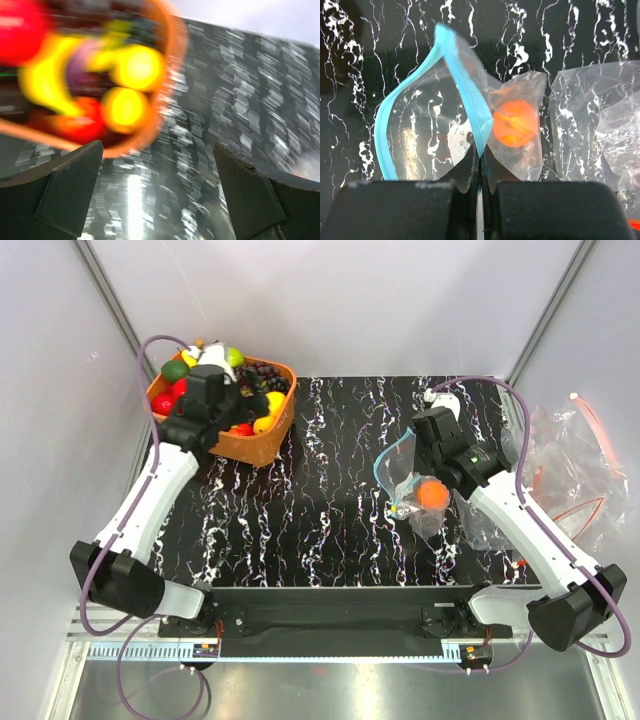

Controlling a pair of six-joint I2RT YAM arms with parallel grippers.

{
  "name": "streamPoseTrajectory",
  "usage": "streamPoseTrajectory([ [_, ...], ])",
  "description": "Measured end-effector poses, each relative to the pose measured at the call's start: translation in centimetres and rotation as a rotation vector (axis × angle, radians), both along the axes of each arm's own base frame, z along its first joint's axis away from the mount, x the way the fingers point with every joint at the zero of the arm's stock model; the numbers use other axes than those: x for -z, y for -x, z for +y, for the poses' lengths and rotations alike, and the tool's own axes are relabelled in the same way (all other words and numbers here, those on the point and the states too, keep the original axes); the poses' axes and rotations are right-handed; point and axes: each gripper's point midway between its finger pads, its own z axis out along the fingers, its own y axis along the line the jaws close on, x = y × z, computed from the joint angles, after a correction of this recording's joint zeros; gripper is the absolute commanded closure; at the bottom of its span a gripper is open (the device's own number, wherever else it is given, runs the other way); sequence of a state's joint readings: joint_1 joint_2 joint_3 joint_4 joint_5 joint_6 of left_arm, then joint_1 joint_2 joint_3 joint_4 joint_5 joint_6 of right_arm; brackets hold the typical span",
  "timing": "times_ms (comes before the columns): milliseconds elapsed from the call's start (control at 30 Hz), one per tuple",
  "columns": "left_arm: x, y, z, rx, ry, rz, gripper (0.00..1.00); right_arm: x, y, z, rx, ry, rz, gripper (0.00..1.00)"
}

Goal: Place the food in the zip-top bag and seal the zipper
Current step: Adjust the zipper food storage bag at the center of the board, then pick up the fake fruit from the bin.

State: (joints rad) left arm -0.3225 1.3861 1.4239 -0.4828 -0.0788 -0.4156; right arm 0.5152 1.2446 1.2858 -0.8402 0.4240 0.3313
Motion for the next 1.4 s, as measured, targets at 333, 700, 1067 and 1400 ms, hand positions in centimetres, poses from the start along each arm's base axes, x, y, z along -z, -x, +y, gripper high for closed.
streamPoseTrajectory([
  [333,4.2,-4.1,12.9,-0.377,-0.091,0.123,0.01,-0.1,-0.6,0.1,-0.022,0.036,0.004,1.00],
  [700,5.6,-11.3,15.4,-0.427,-0.095,0.132,0.01,0.7,-1.0,0.2,-0.040,0.066,0.025,1.00],
  [1067,9.7,-13.9,14.0,-0.341,-0.076,0.201,0.48,0.3,-1.1,0.2,-0.040,0.062,0.016,1.00],
  [1400,3.6,-8.3,11.7,-0.234,0.015,0.048,0.53,-1.3,-0.5,-1.3,0.007,0.110,0.017,1.00],
])
